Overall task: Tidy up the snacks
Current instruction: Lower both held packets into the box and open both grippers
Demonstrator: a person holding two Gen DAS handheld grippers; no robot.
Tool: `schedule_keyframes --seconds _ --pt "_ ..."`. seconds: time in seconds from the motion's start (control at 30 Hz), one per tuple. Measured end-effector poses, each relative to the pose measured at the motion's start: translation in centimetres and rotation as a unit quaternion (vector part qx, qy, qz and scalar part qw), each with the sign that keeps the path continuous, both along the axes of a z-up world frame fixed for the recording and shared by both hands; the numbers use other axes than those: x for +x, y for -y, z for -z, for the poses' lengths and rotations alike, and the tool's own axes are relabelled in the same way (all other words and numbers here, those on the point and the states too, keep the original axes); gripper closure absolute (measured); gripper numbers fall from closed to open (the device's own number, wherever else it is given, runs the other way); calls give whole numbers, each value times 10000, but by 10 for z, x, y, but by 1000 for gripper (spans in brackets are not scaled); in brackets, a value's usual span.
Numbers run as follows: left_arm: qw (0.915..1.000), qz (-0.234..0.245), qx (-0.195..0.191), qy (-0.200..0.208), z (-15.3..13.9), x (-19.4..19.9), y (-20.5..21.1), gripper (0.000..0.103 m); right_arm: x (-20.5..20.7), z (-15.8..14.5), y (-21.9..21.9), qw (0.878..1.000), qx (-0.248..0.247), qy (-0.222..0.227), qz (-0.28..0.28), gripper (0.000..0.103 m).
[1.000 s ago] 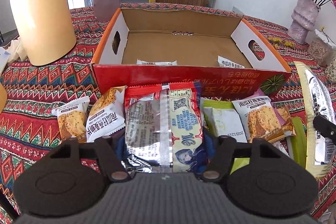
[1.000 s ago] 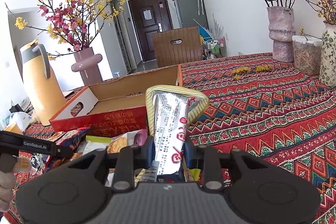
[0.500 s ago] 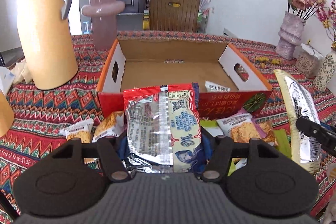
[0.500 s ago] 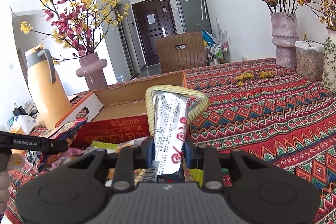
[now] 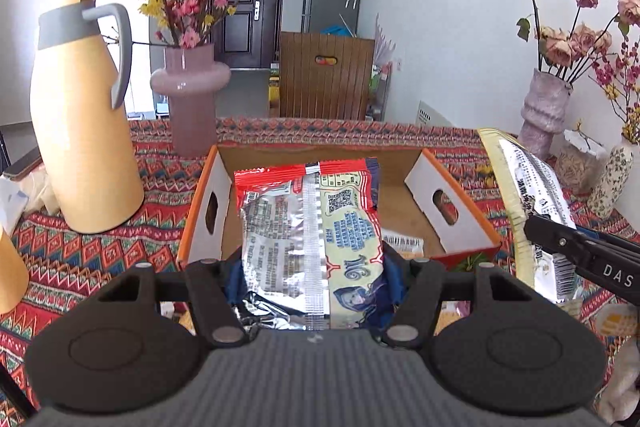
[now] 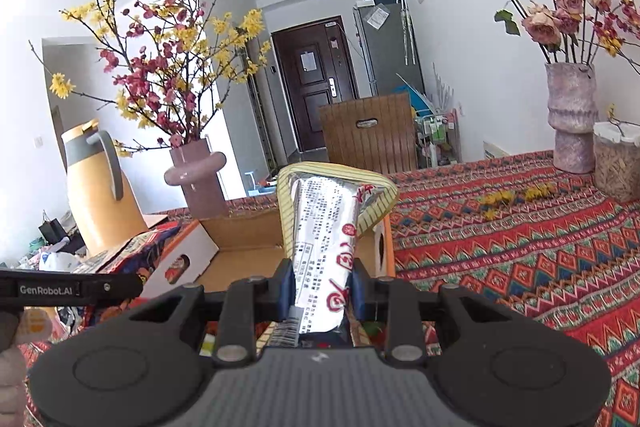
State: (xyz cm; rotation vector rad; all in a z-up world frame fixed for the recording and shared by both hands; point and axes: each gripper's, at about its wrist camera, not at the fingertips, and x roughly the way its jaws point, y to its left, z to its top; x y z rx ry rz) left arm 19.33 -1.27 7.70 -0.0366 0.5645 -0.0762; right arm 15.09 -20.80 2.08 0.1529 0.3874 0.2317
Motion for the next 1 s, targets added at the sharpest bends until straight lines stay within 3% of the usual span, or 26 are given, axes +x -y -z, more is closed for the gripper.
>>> schedule_keyframes --seconds 0.47,0.73,1.0 --pt "9984 -354 -56 435 -15 44 0 39 84 -17 -25 9997 -11 -125 -200 75" --pt "9973 -608 9 417 5 78 -5 39 132 0 -35 9985 -76 -496 -223 75" --pt "9956 -863 162 325 36 99 -11 39 151 28 -36 9974 -121 -687 -175 75"
